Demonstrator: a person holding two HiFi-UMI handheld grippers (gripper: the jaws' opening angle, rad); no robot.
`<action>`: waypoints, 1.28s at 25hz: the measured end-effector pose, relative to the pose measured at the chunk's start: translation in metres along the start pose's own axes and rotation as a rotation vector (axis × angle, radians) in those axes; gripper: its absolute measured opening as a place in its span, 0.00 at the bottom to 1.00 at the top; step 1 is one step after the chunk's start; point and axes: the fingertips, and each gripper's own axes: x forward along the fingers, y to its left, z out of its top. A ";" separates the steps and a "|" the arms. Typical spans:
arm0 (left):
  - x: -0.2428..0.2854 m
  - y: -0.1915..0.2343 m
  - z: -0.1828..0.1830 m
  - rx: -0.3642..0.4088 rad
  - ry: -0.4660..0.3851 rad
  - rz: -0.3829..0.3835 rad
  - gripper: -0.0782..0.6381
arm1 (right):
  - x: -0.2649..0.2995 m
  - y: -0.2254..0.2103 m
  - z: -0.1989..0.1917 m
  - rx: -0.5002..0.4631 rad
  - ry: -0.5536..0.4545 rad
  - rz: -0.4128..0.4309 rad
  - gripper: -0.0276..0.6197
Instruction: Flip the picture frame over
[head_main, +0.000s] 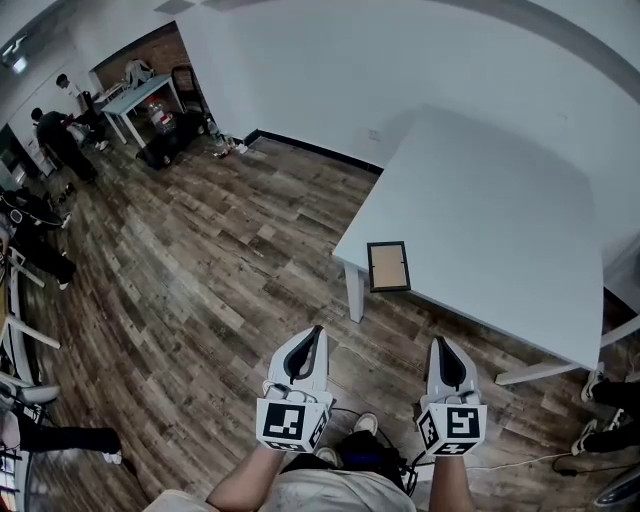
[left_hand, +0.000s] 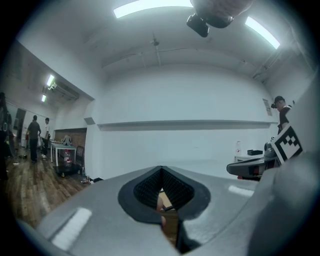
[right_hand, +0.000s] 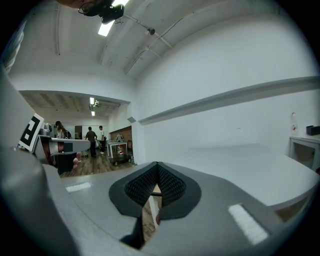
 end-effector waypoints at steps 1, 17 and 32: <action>0.005 -0.001 0.001 0.002 0.003 0.005 0.11 | 0.004 -0.004 -0.001 0.002 0.004 0.007 0.08; 0.065 -0.001 -0.023 -0.026 0.049 -0.023 0.11 | 0.052 -0.016 -0.020 -0.003 0.070 0.018 0.08; 0.104 0.013 -0.105 -0.325 0.205 -0.093 0.11 | 0.077 0.001 -0.059 -0.027 0.164 0.013 0.08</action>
